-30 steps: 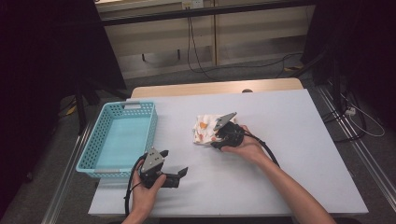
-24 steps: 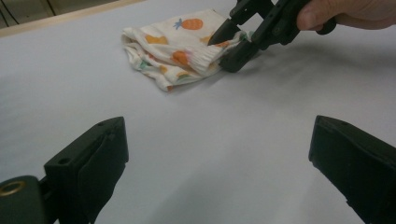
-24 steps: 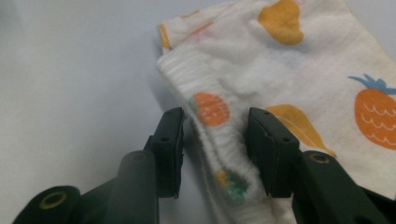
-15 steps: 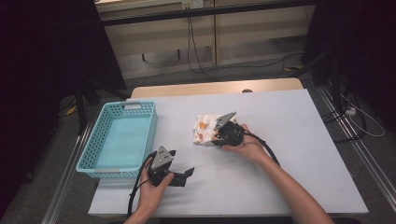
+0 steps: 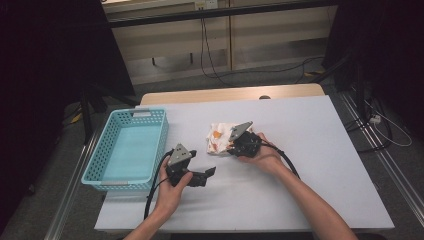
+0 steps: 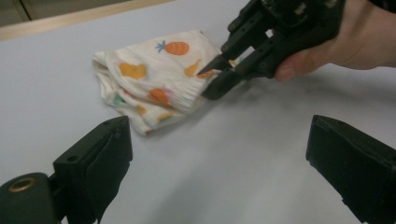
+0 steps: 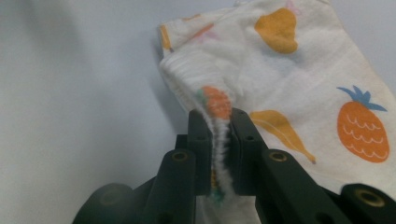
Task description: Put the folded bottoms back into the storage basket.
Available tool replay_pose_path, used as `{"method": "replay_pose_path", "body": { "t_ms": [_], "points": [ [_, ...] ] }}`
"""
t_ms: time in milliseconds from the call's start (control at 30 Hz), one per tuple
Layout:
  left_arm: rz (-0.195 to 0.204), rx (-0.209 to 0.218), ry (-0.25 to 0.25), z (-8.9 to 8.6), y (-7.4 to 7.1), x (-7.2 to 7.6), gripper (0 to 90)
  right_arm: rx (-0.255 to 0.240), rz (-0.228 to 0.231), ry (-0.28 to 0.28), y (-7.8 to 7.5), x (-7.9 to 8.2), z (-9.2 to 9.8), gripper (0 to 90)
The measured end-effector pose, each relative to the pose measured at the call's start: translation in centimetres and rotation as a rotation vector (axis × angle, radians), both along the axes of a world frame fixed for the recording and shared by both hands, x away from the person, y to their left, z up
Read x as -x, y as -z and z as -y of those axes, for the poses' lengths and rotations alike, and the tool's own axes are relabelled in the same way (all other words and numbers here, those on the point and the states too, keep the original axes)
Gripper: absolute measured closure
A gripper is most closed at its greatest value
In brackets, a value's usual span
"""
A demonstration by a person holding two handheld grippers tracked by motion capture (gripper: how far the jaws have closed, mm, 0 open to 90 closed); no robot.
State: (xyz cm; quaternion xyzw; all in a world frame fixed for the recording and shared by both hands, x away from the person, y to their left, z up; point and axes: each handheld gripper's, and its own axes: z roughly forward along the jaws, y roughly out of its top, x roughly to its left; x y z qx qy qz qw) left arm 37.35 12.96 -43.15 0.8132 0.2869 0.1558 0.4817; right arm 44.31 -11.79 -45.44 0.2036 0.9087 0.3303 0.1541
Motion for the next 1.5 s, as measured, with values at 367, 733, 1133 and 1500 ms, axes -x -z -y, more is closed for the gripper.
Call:
{"method": "replay_pose_path", "body": {
  "t_ms": [367, 733, 1133, 1500],
  "points": [
    [0.024, -0.017, -0.044, 1.9, -0.5, -2.8, 7.2, -0.016, -0.026, -0.003, -0.4, 0.3, 0.4, 82.3],
    [0.027, -0.061, -0.081, 2.5, 0.3, -6.1, 11.2, -0.028, -0.040, -0.023, -1.0, 1.7, 0.5, 82.3],
    [-0.006, -0.103, -0.139, 3.2, 1.1, -9.8, 11.0, -0.030, -0.048, -0.031, -1.2, 2.8, 0.5, 82.3],
    [-0.090, -0.078, -0.136, 4.6, 2.0, -11.8, 32.4, -0.040, -0.049, -0.047, -1.3, 3.6, 0.5, 82.3]
  ]
}}
